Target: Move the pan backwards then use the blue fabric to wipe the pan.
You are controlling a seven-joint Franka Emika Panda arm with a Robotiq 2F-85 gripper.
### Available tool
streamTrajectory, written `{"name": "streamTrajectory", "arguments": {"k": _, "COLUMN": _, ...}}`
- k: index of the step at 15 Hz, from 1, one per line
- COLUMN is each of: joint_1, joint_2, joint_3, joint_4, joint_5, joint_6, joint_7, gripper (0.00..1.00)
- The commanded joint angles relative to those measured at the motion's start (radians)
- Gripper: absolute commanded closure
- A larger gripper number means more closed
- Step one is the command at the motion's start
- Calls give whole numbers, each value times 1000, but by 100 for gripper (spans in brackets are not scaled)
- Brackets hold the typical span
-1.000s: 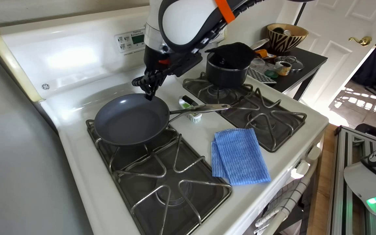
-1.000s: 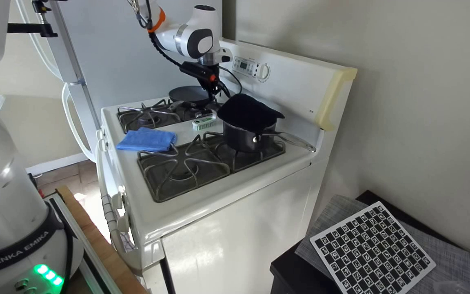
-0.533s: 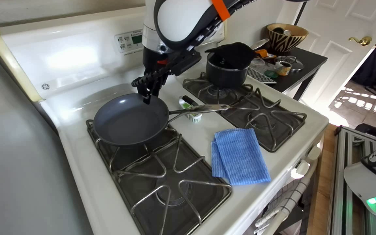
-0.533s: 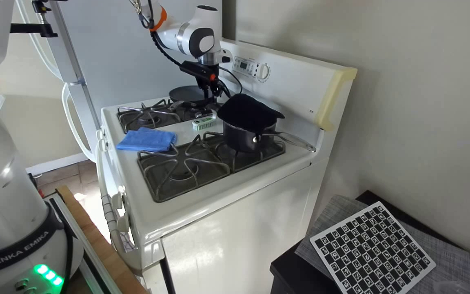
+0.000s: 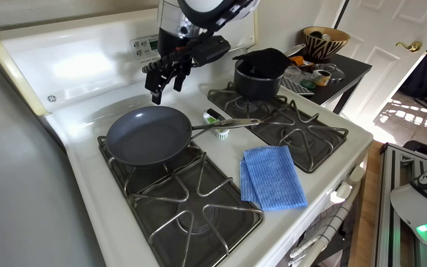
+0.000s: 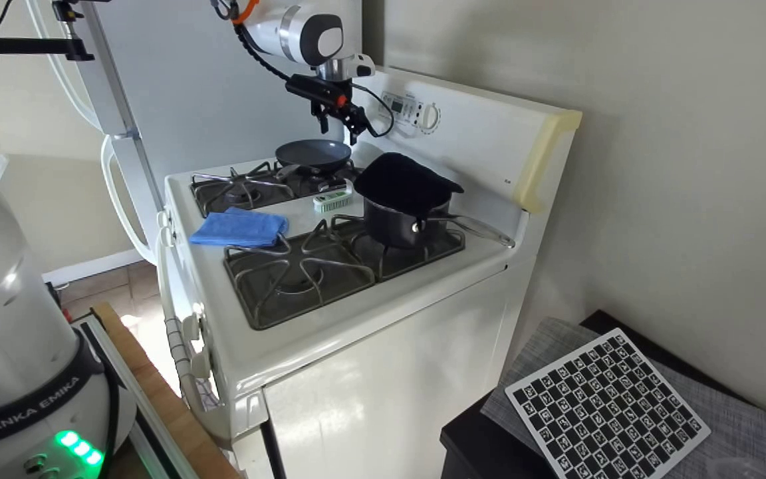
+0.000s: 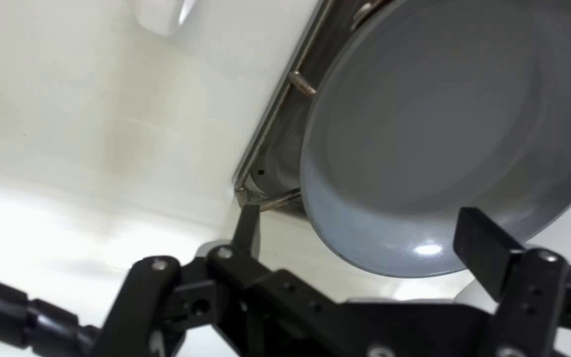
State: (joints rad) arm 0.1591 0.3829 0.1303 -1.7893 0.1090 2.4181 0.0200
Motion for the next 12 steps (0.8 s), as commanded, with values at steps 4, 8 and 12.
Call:
{"name": "streamTrajectory", "arguments": {"k": 4, "joint_1": 8, "joint_2": -180, "joint_3": 20, "joint_4": -133, "joint_5": -3, "joint_6": -102, "joint_7": 30, "gripper": 0}}
{"name": "streamTrajectory", "arguments": {"k": 8, "joint_1": 6, "joint_2": -165, "joint_3": 23, "joint_4": -106, "joint_5": -2, "joint_6": -101, "joint_7": 6, "gripper": 0}}
{"name": "streamTrajectory", "arguments": {"k": 12, "joint_1": 6, "joint_2": -177, "joint_3": 24, "joint_4": -123, "joint_5": -2, "joint_6": -102, "joint_7": 6, "gripper": 0}}
